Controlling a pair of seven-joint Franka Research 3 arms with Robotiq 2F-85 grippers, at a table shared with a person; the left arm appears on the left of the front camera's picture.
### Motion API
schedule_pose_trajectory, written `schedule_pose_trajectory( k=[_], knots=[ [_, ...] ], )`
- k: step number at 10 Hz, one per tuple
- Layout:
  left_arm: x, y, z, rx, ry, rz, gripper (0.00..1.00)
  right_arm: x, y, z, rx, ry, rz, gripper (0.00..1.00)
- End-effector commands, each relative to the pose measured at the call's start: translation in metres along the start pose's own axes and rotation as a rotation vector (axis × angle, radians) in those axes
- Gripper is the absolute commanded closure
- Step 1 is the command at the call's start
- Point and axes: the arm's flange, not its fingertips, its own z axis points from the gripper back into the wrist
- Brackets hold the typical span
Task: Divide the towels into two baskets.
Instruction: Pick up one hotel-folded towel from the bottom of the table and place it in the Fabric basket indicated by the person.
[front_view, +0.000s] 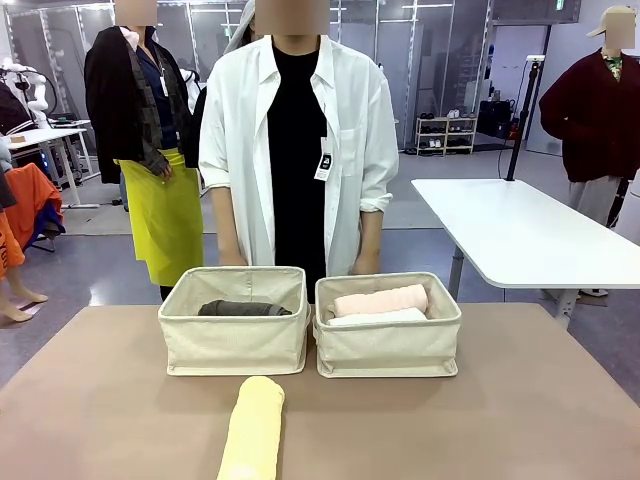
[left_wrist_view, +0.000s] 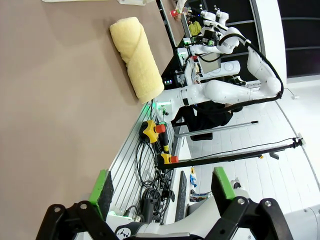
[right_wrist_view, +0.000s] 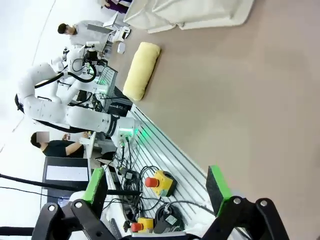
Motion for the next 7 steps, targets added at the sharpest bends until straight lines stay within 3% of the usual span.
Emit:
schedule_pose_trajectory(
  k=[1, 7],
  knots=[
    [-0.0017, -0.0056, 0.0025, 0.010, 0.004, 0.010, 0.00, 0.0064, 0.0067, -0.0044, 0.003, -0.006, 0.040, 0.00],
    [-0.0017, -0.0056, 0.0025, 0.010, 0.004, 0.010, 0.00, 0.0064, 0.0067, -0.0044, 0.003, -0.006, 0.040, 0.00]
  ],
)
